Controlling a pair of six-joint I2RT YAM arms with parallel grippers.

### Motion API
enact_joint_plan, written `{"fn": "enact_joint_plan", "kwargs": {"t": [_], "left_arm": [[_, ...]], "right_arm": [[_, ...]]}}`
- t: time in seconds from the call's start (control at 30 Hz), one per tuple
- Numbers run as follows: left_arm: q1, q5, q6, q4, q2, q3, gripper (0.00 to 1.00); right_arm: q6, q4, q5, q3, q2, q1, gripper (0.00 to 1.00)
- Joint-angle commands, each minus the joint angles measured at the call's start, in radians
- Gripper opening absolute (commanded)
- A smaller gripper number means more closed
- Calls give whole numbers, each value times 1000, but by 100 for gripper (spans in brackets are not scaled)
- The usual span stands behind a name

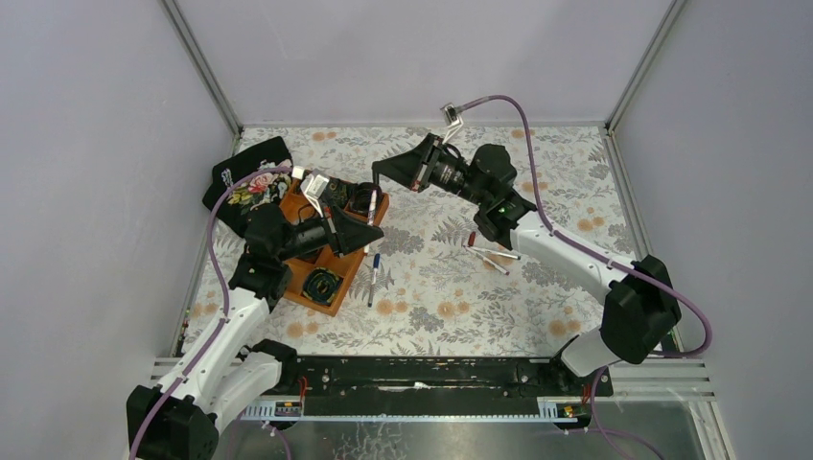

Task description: Insert the pens into the pen caps

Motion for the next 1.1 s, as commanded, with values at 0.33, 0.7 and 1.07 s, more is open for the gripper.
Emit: {"fn": "enact_joint_plan", "kwargs": {"t": [0.33,0.7,1.07], "left_arm": [[-4,17,-8,72,-16,-13,0],[-5,16,-10,75,-21,-16,0],[-5,22,-13,83,-27,-19,0]], "right_arm": [[-26,37,-27,56,9,23,0],[-37,35,-19,40,-2,23,0],[-47,29,-11,38,-5,23,0]]}}
